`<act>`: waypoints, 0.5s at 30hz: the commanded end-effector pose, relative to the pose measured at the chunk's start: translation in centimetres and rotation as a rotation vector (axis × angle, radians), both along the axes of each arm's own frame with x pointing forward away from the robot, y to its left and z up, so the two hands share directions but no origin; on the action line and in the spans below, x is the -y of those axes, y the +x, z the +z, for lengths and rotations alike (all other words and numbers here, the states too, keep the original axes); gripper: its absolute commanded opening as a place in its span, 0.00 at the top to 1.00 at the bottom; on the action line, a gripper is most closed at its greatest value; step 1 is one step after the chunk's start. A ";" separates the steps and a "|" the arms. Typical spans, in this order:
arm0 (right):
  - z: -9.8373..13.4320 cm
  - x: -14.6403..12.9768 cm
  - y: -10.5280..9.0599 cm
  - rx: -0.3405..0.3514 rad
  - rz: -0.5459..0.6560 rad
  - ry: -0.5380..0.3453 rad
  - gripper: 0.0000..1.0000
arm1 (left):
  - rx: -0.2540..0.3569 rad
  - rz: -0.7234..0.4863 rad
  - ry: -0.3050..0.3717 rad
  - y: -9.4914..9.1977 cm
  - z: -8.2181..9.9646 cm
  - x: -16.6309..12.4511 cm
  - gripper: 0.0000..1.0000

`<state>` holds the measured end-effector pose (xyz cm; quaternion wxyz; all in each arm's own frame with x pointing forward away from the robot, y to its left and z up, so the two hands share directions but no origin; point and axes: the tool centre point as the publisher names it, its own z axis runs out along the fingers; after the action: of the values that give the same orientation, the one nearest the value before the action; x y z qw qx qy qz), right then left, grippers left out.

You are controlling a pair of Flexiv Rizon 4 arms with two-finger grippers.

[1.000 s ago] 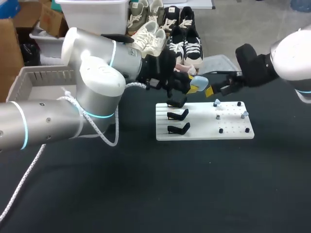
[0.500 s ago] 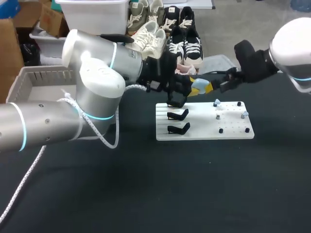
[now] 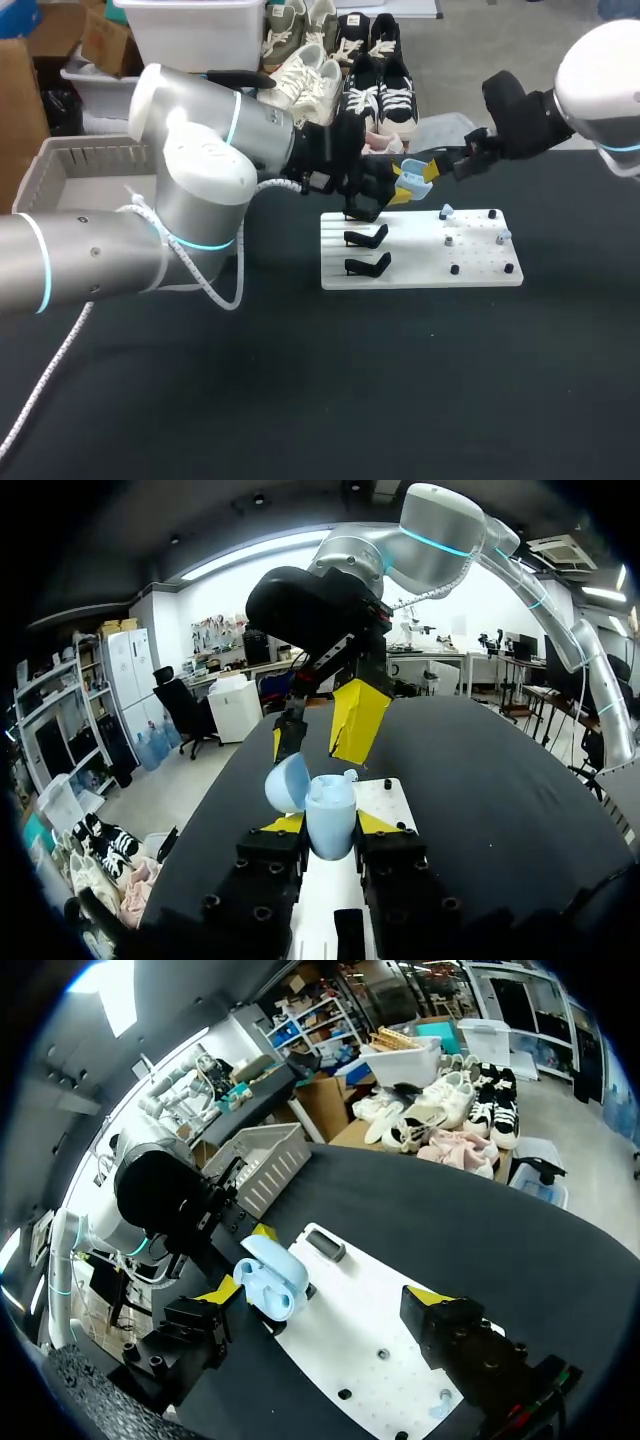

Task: Pick up each earbud case from the left stands, insert the matching earbuds, close the lid, and place the case in the box.

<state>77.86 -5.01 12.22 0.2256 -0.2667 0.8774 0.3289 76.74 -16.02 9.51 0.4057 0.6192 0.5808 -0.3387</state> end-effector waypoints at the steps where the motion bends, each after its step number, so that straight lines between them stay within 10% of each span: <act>1: 1.0 0.6 -0.4 0.019 -0.018 -0.011 0.00 | -0.005 -0.005 -0.009 -0.2 -0.3 -0.2 1.00; 15: 2.4 4.0 -2.3 0.063 -0.101 -0.064 0.00 | -0.004 0.003 -0.205 -1.6 -0.9 0.0 1.00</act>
<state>76.85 -8.64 14.23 0.2543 -0.2477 0.8858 0.2988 76.11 -16.17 8.89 0.4465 0.5855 0.5490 -0.3955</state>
